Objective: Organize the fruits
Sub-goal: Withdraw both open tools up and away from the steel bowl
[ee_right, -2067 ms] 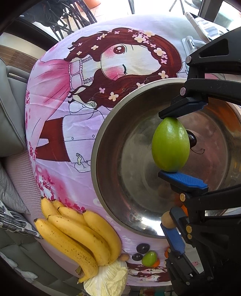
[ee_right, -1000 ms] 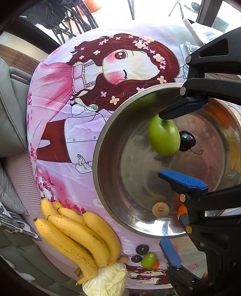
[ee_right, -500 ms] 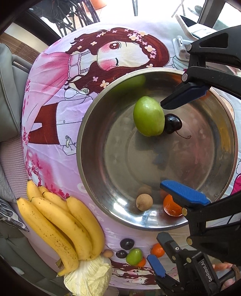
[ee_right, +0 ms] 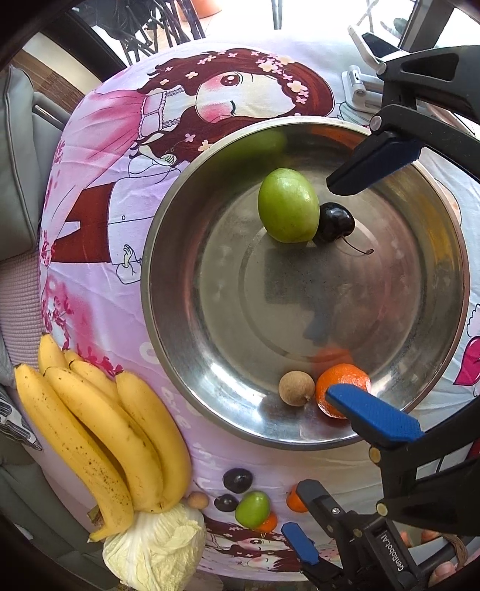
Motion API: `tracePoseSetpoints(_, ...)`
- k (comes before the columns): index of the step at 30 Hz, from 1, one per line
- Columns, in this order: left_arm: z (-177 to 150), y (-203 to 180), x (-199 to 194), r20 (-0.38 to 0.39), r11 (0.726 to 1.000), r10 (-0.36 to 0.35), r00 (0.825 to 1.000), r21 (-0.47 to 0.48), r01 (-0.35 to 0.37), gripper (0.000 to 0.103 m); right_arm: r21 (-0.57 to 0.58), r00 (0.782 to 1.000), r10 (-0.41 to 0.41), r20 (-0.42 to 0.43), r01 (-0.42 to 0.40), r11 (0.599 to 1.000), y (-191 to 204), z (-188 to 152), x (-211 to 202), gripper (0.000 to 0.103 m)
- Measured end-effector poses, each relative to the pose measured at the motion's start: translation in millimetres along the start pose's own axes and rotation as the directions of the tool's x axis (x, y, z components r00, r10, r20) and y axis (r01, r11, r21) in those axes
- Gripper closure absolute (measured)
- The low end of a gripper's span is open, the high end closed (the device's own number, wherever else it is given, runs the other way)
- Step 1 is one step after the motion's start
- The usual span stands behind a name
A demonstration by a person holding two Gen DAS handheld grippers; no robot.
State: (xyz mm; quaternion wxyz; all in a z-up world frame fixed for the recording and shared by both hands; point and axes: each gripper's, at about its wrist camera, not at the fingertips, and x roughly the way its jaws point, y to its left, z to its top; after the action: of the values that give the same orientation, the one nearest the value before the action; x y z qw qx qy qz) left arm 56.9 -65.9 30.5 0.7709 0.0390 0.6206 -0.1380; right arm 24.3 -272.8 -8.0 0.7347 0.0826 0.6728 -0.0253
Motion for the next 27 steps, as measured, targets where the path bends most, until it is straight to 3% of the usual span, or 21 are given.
tracePoseSetpoints(27,-12.9,61.1,-24.7,0.086,0.995,-0.011,0.996,-0.097,0.019,0.008,-0.158,0.998,-0.021,0.053,0.029,0.987,92.1,-3.7,-6.6,0.0)
